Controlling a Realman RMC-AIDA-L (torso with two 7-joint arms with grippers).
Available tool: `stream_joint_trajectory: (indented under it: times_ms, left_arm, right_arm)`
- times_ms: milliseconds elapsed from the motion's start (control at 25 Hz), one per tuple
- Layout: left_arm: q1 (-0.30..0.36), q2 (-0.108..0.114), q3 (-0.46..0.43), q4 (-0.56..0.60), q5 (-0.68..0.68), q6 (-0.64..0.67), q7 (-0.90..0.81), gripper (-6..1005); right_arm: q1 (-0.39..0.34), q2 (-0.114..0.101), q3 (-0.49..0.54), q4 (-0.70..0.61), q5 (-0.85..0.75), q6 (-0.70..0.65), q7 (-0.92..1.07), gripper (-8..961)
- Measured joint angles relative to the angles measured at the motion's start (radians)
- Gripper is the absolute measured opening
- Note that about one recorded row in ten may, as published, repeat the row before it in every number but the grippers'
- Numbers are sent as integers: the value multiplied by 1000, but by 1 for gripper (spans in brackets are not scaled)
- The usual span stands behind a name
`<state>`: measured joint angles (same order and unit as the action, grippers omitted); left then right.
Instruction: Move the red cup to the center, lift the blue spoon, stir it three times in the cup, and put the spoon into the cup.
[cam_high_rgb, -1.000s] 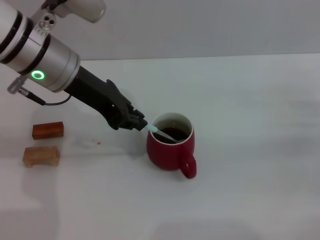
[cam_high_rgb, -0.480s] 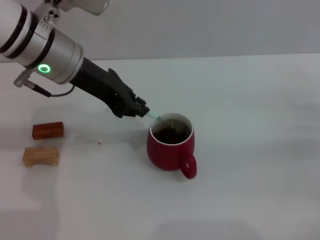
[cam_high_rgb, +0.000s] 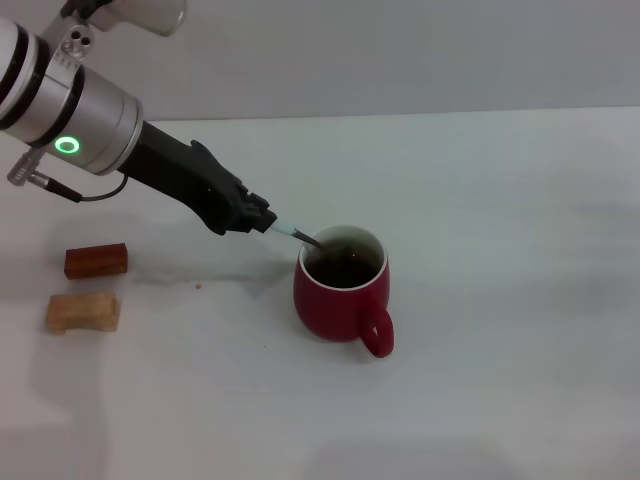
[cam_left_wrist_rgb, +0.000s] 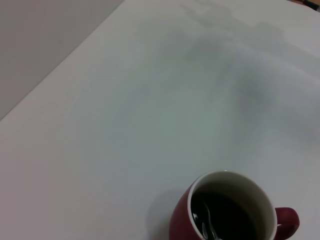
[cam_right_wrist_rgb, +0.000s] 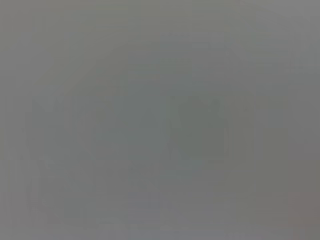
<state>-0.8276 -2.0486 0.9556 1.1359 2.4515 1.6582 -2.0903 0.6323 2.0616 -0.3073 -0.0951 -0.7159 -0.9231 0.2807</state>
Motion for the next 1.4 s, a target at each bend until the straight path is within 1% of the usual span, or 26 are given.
stream_joint_trajectory:
  times_ms: [440,640,840,880,960,1080,1160,1280,1320,1360,1400]
  left_arm:
    - [13,-4,-3,-3,3,-1,-8,138]
    - [14,-8,3,-2,3,-13,-18,306]
    - [24,-10,-9,8,-34,-37,-5,540]
    - [28,-10,-14,9,-50,-42,3,546]
    - [45,-9,-49,12,-132,-66,42,557]
    - [77,-8,-143,-12,-314,-111,138,574]
    - [105,-7,-221,-63,-478,-144,239,585]
    - [171,-9,-320,-167,-753,-200,414,602]
    - [171,-9,-320,-167,-753,-200,414,601]
    - [232,-9,-368,-300,-1011,-222,614,600]
    - [252,-9,-376,-342,-1082,-222,669,599]
  right_arm:
    - [24,-5,-1,-3,-3,2,0,443]
    - [23,-5,-1,-3,-2,3,0,443]
    - [18,-3,1,0,-1,3,0,442]
    - [16,-2,2,1,0,3,0,442]
    - [16,-1,3,3,1,3,0,442]
    - [15,0,3,3,2,3,0,442]
    - [15,0,4,4,2,3,0,442]
    - [16,2,5,3,3,3,0,442]
    - [18,2,4,3,3,3,0,442]
    - [19,3,2,3,2,3,0,442]
    - [19,3,2,3,2,3,0,442]
